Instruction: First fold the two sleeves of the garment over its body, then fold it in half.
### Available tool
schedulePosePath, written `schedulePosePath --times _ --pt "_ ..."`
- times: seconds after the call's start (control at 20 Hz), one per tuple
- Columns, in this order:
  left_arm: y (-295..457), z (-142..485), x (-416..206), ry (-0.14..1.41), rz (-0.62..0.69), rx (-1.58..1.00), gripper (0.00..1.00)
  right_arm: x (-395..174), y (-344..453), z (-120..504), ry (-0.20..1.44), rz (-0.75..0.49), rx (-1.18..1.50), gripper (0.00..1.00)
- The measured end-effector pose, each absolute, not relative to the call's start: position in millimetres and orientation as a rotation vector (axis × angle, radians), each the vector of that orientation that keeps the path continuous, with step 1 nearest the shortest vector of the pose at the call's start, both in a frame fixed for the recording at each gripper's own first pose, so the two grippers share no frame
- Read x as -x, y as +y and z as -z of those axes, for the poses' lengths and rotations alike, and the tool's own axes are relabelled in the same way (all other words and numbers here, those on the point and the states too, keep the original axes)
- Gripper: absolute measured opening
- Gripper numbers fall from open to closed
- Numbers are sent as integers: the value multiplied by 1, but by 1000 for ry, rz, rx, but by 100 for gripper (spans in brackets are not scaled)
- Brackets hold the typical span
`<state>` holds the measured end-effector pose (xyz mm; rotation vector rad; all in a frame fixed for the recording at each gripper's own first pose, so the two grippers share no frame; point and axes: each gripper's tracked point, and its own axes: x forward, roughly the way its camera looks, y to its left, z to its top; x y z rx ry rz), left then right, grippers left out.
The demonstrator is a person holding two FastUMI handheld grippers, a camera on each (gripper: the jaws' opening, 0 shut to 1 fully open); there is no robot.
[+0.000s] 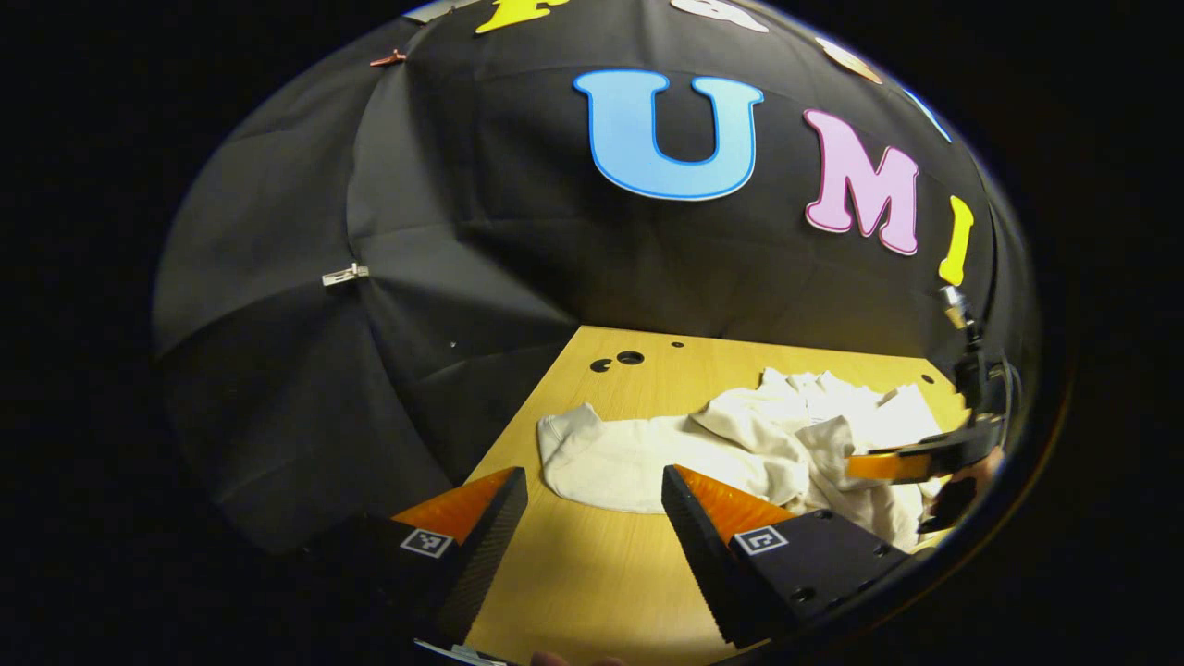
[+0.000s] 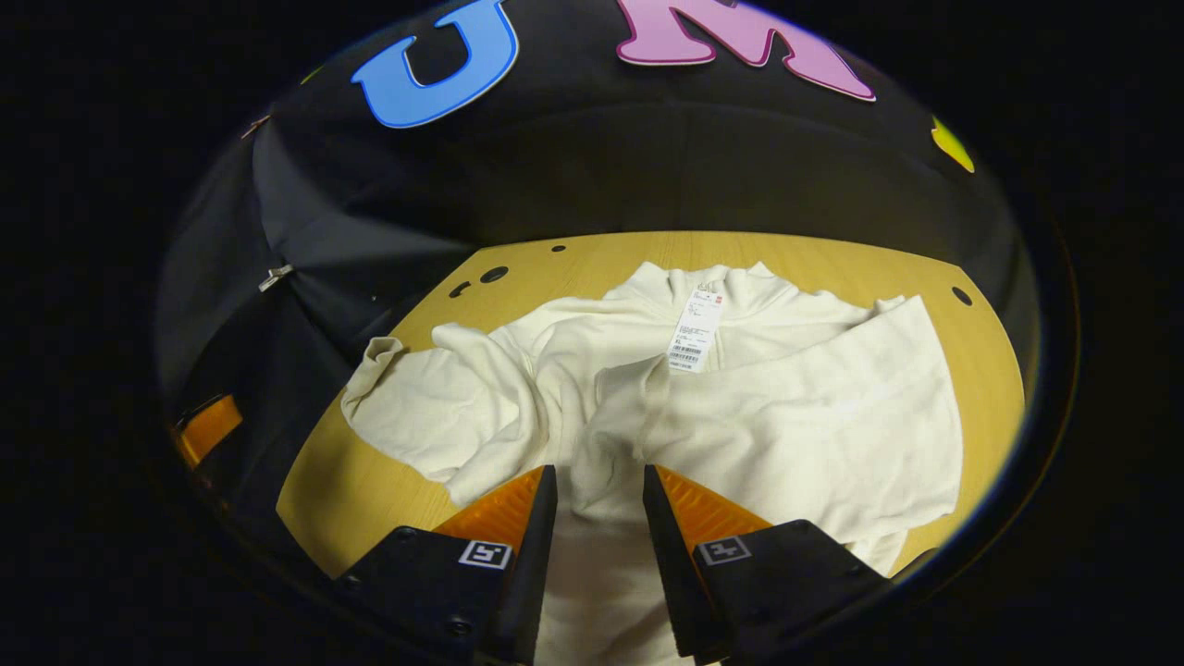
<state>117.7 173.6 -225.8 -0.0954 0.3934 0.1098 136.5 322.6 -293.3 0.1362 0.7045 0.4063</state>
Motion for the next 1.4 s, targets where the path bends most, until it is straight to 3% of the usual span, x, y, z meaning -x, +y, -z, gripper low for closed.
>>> schedulePosePath --times 0.1,0.15,0.2,0.85,1.2,1.3,1.35,1.4 --pt "181 240 -142 403 -114 70 94 -123 306 279 692 -393 -161 59" --pt "183 249 -153 414 -116 60 94 -116 297 272 688 -385 -172 51" --pt "186 257 -163 426 -120 56 94 -109 287 266 683 -375 -178 61" --pt "209 341 -247 551 -160 -112 99 -36 197 231 671 -226 -228 60" --pt "210 356 -274 563 -153 -203 92 -14 201 234 696 -223 -251 60" --pt "206 359 -277 571 -142 -219 86 -10 208 235 703 -234 -247 61" --pt "204 359 -276 573 -140 -225 72 -6 209 235 705 -236 -244 60" --pt "201 359 -278 571 -133 -221 65 -5 210 236 709 -240 -245 61"
